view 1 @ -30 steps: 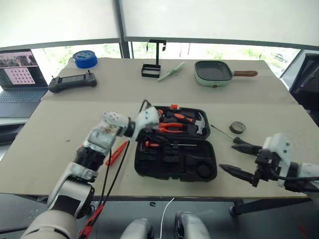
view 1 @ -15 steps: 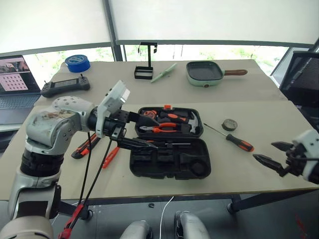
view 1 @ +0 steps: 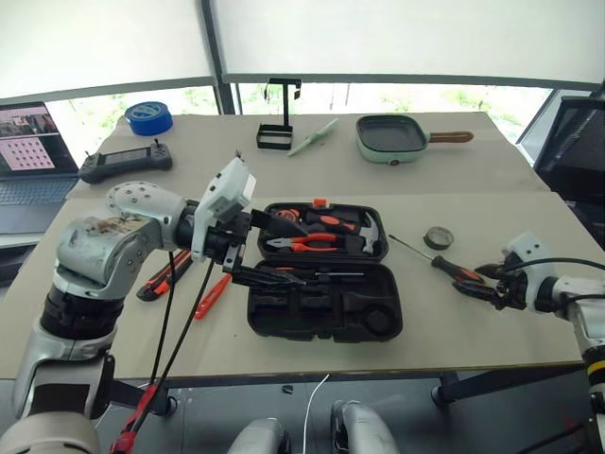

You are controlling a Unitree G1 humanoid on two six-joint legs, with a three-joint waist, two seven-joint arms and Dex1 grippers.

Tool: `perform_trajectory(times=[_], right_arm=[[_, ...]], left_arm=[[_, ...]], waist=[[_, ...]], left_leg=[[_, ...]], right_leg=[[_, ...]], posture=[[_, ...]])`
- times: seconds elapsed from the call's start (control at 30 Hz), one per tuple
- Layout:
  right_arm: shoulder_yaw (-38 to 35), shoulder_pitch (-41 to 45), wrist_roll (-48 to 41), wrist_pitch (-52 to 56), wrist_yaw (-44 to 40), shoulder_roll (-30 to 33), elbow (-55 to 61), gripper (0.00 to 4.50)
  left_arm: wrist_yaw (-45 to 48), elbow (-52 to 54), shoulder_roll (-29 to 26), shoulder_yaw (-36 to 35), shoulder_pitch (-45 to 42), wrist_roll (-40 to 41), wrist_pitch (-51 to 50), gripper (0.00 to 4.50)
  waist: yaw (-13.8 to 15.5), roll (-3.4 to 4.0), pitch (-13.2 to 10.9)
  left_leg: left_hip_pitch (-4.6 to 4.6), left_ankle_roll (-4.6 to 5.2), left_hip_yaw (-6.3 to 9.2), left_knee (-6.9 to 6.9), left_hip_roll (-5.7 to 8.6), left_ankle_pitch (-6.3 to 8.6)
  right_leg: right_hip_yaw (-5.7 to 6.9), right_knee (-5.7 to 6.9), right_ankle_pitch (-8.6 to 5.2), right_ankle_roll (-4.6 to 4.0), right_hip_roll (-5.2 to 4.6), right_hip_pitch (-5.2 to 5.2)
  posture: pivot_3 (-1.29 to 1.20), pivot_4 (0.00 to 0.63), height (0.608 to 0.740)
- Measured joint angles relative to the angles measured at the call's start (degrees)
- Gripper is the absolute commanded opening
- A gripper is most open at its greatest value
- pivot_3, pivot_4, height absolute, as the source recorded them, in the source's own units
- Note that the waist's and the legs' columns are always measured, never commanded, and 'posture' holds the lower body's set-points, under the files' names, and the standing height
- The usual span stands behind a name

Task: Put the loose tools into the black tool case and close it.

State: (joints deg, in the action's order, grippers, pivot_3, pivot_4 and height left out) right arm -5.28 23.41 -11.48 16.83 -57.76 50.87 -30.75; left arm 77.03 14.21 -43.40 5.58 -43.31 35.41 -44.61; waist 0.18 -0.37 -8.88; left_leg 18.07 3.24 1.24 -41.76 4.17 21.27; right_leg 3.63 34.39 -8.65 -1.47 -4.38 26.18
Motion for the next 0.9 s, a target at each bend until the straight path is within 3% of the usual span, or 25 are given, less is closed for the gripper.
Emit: perform_trajectory(times=[0.07, 0.2, 0.4, 0.6, 0.7, 0.9], right_arm=[[0.0, -0.3, -0.4, -1.3, -2.1, -0.1, -0.2, 2.00], [-0.5, -3.2, -1.2, -2.4, -4.9, 0.3, 2.9, 1.01], [-3.0, -6.4, -3.5, 3.2, -5.4, 2.1, 8.0, 1.01], [-7.6, -5.2, -11.7, 9.8, -7.6, 4.0, 25.5, 1.01], [-5.3, -1.2, -12.4, 9.8, -8.8, 4.0, 31.9, 1.01], [10.0, 5.1, -8.9, 7.2, -13.9, 0.9, 39.1, 1.01]], left_arm=[[-0.1, 0.0, -0.5, 0.2, 1.2, -0.9, 0.9, 4.50], [0.0, -0.3, -1.1, 0.3, 1.4, -1.7, 2.4, 4.50], [0.0, -1.5, -1.4, 1.0, 2.0, -3.0, 4.3, 4.50], [1.4, -1.7, -3.6, 1.1, 4.1, -3.9, 5.9, 4.50], [2.0, -1.7, -4.3, 1.1, 6.1, -4.3, 7.3, 4.50], [2.9, -1.7, -5.8, 0.9, 7.7, -4.6, 8.2, 4.50]], waist=[[0.0, 0.00, 0.0], [0.1, 0.01, 0.0], [0.3, 0.13, 0.0], [-0.7, 0.32, -0.1], [-0.8, 0.30, -0.1], [0.1, 0.24, -0.2]], left_leg=[[0.00, 0.00, 0.00, 0.00, 0.00, 0.00], [0.00, -0.01, 0.06, 0.00, -0.01, 0.00], [0.07, -0.01, 0.06, -0.02, -0.01, 0.00], [0.08, -0.02, 0.04, 0.00, -0.02, 0.00], [0.10, -0.02, 0.08, 0.01, -0.02, 0.01], [0.26, 0.00, 0.15, 0.00, 0.00, 0.00]], right_leg=[[0.00, 0.01, 0.00, 0.00, 0.00, 0.01], [0.05, 0.02, 0.00, 0.00, 0.01, 0.01], [0.05, 0.03, 0.00, 0.00, -0.01, 0.06], [0.04, 0.06, 0.02, -0.03, 0.02, 0.14], [0.06, 0.06, 0.01, -0.03, 0.03, 0.13], [0.17, -0.11, 0.02, -0.02, 0.03, 0.18]], posture=[[0.00, 0.150, 0.740], [0.00, 0.150, 0.740], [0.00, 0.150, 0.740], [0.00, 0.150, 0.740], [0.00, 0.150, 0.740], [0.00, 0.150, 0.740]])
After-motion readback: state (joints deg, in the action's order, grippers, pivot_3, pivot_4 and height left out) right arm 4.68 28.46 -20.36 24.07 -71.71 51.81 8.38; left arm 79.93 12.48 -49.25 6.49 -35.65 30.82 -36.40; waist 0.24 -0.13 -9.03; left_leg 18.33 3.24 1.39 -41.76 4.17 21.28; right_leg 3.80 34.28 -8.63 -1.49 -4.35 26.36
